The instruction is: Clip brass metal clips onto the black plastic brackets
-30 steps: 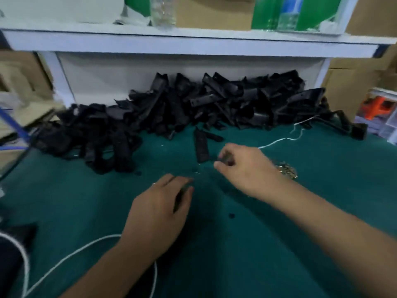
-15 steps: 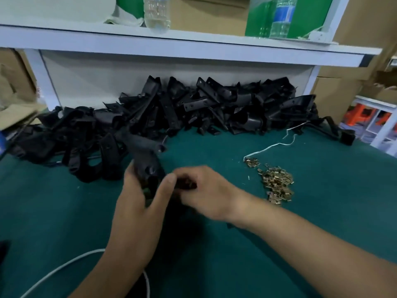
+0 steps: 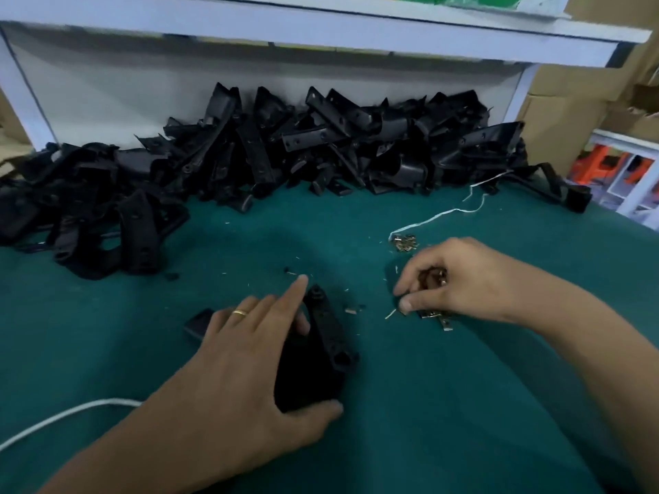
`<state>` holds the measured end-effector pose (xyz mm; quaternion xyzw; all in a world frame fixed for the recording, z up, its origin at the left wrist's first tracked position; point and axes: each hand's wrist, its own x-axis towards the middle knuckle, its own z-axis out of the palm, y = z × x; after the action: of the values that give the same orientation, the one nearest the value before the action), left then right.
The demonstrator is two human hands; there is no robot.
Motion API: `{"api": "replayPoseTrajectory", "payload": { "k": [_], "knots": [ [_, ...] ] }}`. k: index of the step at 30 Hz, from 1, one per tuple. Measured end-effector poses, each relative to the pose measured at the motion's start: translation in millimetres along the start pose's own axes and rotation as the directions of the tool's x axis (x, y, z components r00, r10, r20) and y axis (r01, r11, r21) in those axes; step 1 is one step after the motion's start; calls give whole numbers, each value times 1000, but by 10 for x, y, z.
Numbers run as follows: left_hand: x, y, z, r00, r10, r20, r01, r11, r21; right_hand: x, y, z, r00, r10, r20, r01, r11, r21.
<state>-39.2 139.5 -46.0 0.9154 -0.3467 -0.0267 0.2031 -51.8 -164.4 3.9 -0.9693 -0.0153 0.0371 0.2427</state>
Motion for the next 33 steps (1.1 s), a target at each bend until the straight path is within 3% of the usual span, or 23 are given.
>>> {"api": "replayPoseTrajectory", "payload": {
  "k": [8, 11, 15, 17, 20, 23, 27, 33],
  "knots": [
    [-26, 257, 75, 980, -72, -188, 97, 988, 123, -57, -10, 71, 992, -121, 39, 126, 982, -139],
    [-18, 288, 88, 969, -132, -207, 168, 972, 165, -53, -10, 74, 996, -75, 46, 81, 985, -149],
    [16, 230, 96, 969, -155, -192, 196, 955, 223, -82, -143, 118, 990, -97, -99, 116, 972, 204],
    [4, 216, 112, 973, -156, -171, 195, 951, 240, -60, -301, 232, 972, -115, -205, 198, 868, 455],
    [-1, 204, 106, 966, -147, -213, 187, 966, 181, -28, -508, 506, 970, -140, -201, 241, 694, 679],
    [-8, 197, 79, 953, -151, -262, 192, 972, 136, -10, -605, 713, 962, -158, -224, 274, 607, 746],
    [-14, 193, 49, 950, -157, -269, 185, 979, 82, 9, -670, 875, 927, -114, -358, 355, 580, 733],
    [-26, 118, 55, 963, -35, -266, 24, 999, -44, -15, -693, 823, 962, 23, -271, 242, 386, 890]
  ]
}}
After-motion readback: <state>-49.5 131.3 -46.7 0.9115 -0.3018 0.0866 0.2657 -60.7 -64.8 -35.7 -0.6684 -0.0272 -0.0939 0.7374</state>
